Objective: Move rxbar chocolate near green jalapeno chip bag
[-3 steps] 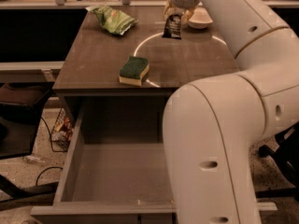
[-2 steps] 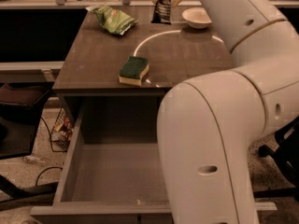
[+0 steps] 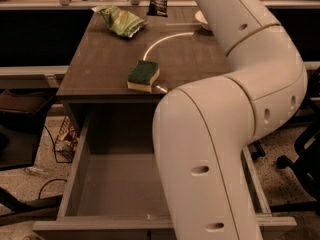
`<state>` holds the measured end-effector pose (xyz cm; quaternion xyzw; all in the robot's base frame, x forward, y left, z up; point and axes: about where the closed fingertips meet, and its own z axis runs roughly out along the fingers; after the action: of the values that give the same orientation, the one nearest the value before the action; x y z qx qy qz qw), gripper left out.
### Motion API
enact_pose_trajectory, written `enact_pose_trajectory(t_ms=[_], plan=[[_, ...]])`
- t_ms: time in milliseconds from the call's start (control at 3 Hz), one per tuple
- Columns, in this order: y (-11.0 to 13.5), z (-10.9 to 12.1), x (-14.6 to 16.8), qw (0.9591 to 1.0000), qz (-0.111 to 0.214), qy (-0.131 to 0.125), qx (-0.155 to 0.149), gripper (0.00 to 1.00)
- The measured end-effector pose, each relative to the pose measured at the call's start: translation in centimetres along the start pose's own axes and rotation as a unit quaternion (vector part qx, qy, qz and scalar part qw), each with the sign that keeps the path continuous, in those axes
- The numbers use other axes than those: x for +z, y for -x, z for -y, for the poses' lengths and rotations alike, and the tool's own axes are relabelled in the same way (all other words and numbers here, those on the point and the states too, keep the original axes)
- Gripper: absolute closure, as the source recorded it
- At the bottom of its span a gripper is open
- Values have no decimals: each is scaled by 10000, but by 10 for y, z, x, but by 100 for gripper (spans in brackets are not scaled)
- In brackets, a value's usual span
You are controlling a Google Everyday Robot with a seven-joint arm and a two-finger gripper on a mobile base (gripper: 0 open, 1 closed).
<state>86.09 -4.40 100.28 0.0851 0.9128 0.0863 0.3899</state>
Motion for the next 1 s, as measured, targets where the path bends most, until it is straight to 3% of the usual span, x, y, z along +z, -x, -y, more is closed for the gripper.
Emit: enact_pose_trajectory(t_ms=[333,667,1000], plan=[[0,0,0,10000,-1,0,0,100],[7,2,10,9994,187,26,286,100],[27,9,23,9944,652,66,823,100]])
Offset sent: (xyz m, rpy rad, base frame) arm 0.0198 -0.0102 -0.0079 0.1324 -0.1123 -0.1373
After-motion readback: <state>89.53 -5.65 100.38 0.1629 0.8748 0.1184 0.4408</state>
